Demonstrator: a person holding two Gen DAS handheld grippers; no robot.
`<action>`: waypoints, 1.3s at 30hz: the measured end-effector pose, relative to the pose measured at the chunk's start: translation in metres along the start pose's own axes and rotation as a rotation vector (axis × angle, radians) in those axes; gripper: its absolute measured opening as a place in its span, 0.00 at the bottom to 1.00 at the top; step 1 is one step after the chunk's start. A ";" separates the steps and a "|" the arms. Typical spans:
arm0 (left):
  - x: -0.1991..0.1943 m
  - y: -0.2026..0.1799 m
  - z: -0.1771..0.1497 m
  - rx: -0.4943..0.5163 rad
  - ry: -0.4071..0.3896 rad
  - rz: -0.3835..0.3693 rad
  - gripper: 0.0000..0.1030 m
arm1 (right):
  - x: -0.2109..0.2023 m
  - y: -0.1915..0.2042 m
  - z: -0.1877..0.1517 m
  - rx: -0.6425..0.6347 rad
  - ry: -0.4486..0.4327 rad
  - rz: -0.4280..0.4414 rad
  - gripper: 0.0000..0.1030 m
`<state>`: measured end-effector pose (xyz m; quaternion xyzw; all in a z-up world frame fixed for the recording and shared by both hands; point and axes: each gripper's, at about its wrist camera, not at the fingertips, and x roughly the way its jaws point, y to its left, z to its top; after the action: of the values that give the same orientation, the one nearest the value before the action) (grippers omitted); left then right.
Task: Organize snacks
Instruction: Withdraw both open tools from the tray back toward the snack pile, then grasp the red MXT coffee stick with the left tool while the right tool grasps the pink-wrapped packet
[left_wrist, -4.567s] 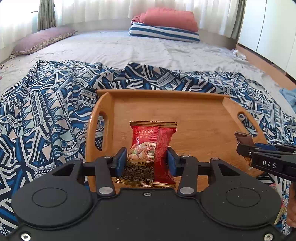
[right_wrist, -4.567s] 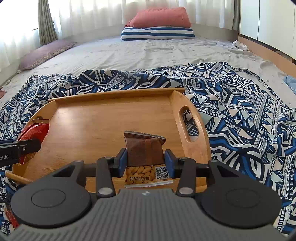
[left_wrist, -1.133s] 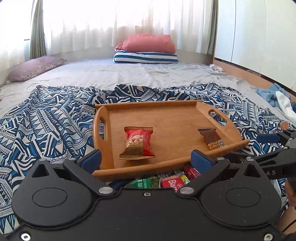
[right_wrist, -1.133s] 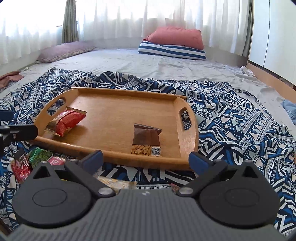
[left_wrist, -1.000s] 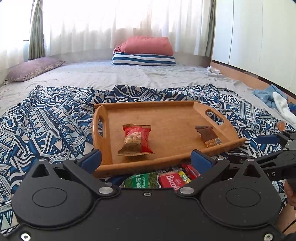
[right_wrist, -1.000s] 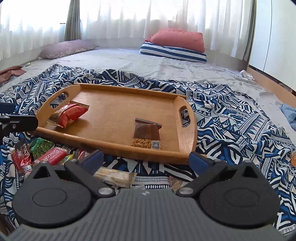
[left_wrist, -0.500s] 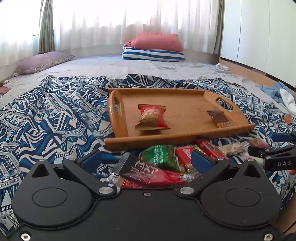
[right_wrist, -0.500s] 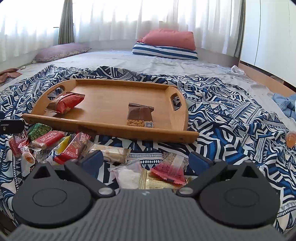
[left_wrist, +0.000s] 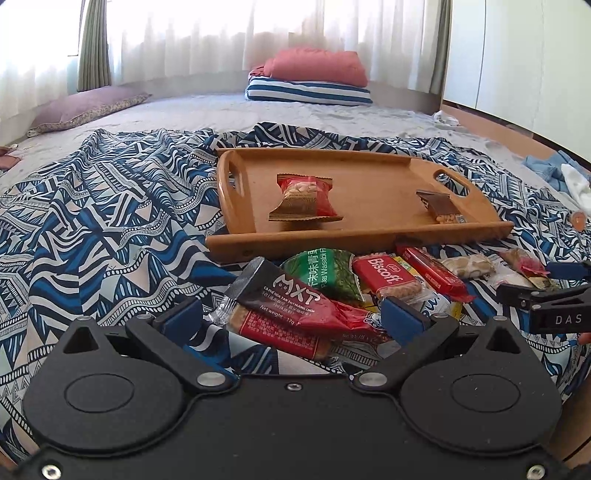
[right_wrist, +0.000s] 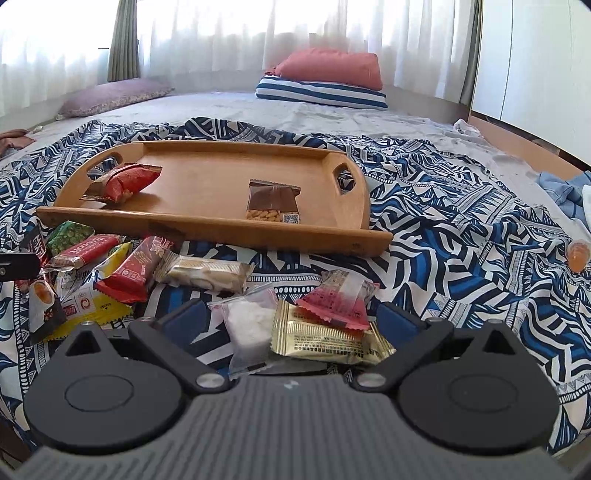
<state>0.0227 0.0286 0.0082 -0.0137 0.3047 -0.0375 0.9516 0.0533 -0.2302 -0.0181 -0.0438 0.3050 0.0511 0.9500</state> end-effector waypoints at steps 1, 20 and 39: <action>-0.001 0.000 0.000 -0.001 -0.001 0.002 1.00 | 0.001 0.000 -0.001 0.003 0.005 0.002 1.00; -0.011 0.007 -0.002 0.030 0.004 0.021 0.97 | -0.007 -0.021 -0.002 0.072 -0.065 -0.057 1.00; -0.002 -0.045 0.003 -0.003 0.062 0.005 0.44 | -0.016 -0.026 -0.005 0.091 -0.127 -0.154 1.00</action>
<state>0.0205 -0.0160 0.0142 -0.0131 0.3340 -0.0352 0.9418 0.0403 -0.2581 -0.0112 -0.0205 0.2417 -0.0336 0.9695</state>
